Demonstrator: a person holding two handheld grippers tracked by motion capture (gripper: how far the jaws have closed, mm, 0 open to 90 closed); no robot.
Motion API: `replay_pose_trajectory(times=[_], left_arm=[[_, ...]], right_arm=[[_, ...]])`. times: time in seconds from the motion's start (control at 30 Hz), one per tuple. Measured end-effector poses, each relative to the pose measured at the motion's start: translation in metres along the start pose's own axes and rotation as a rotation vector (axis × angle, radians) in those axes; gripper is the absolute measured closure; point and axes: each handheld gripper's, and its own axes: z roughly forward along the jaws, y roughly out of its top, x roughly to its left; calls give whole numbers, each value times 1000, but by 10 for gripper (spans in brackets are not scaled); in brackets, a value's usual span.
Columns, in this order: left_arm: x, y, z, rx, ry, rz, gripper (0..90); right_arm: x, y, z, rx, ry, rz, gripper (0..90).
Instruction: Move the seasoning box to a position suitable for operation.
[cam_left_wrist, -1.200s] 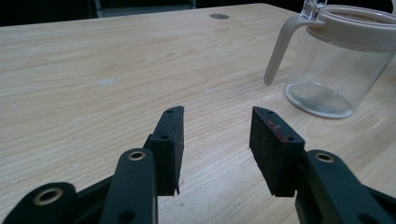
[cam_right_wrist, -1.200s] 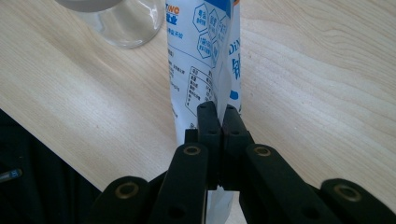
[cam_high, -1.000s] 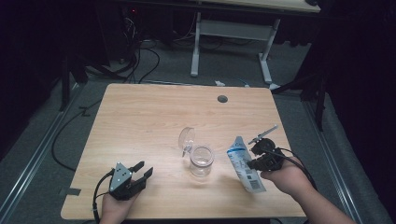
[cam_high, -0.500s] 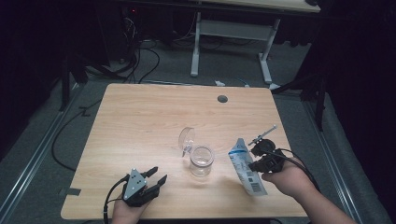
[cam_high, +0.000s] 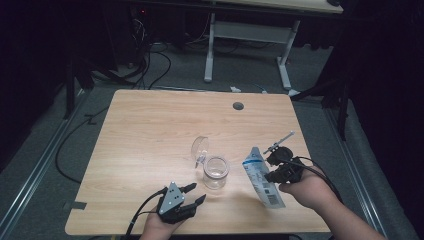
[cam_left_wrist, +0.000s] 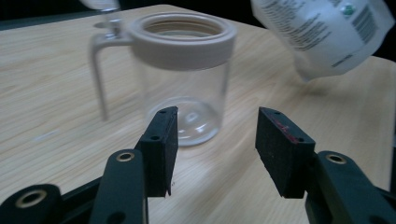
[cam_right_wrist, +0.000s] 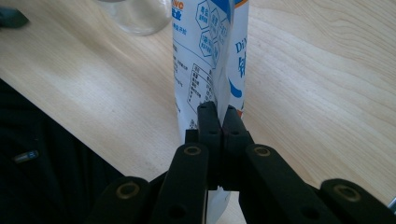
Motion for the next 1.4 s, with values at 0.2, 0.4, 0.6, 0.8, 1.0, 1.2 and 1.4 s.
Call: replay_pose_trajectory(times=[0.2, 0.4, 0.6, 0.8, 1.0, 1.2, 1.4], left_arm=[[-12, 4, 16, 16, -47, 25, 491], [-20, 8, 24, 11, -64, 41, 490], [-31, 13, 37, 30, -75, 138, 459], [-41, 14, 50, 26, -108, 143, 394], [-50, 13, 60, 33, -134, 144, 351], [-58, 13, 69, 37, -139, 156, 332], [-65, 15, 77, 29, -139, 169, 314]], right_arm=[[8, 3, 0, 10, 24, -4, 898], [15, 6, -4, 3, 24, -19, 898], [20, 8, -12, -12, 28, -29, 898], [26, 12, -18, -16, 29, -38, 898], [32, 18, -22, -23, 28, -42, 898], [41, 24, -23, -27, 33, -51, 898], [50, 29, -25, -24, 35, -70, 898]])
